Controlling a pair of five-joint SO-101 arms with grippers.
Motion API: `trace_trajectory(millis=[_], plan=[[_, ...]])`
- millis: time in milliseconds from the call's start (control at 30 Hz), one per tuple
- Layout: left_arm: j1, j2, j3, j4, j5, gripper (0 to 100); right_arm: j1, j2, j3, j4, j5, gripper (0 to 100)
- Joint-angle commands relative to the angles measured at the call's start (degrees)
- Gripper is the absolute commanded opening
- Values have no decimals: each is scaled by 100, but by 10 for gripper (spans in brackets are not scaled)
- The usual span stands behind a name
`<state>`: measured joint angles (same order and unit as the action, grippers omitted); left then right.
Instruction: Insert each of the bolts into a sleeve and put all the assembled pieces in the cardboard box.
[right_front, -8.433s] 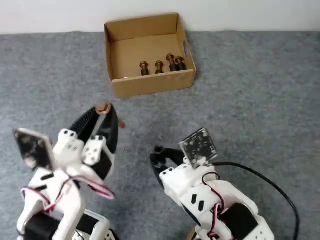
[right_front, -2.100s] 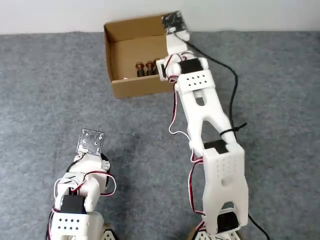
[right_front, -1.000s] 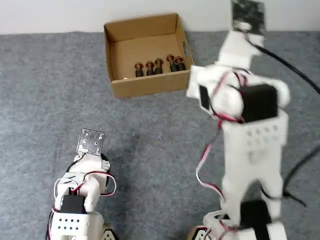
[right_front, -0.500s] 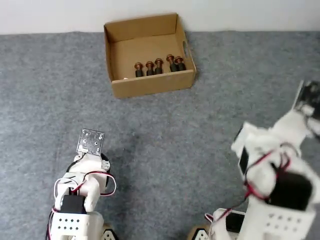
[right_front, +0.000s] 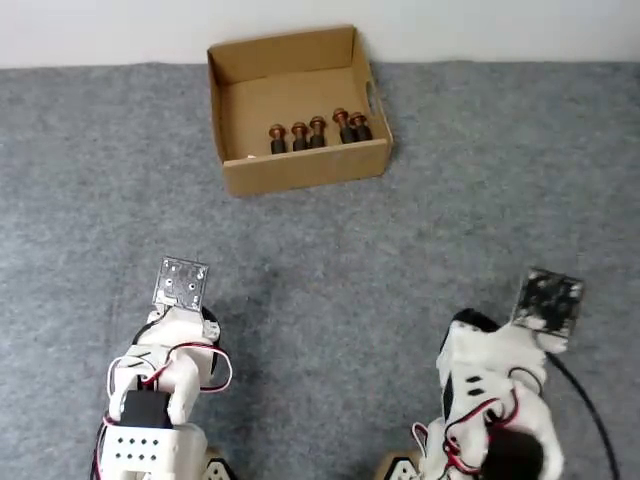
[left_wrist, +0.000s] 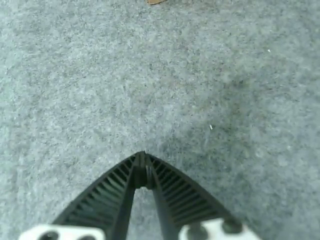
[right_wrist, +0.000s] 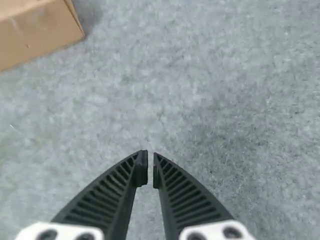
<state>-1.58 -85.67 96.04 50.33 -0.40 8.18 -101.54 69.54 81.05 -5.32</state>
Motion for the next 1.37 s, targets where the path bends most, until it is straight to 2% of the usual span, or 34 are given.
trace_trajectory(millis=[0, 267, 500, 1333], plan=[[-35, -53, -13, -149, -44, 6, 22, -277, 360, -224, 325, 8], [-35, -53, -4, -149, -44, 6, 40, -242, 1723, -374, 334, 8], [-35, -53, -4, -149, -44, 6, 31, -242, 2681, -910, 360, 9], [-35, -53, -4, -149, -44, 6, 66, -224, 2690, -620, 352, 9]])
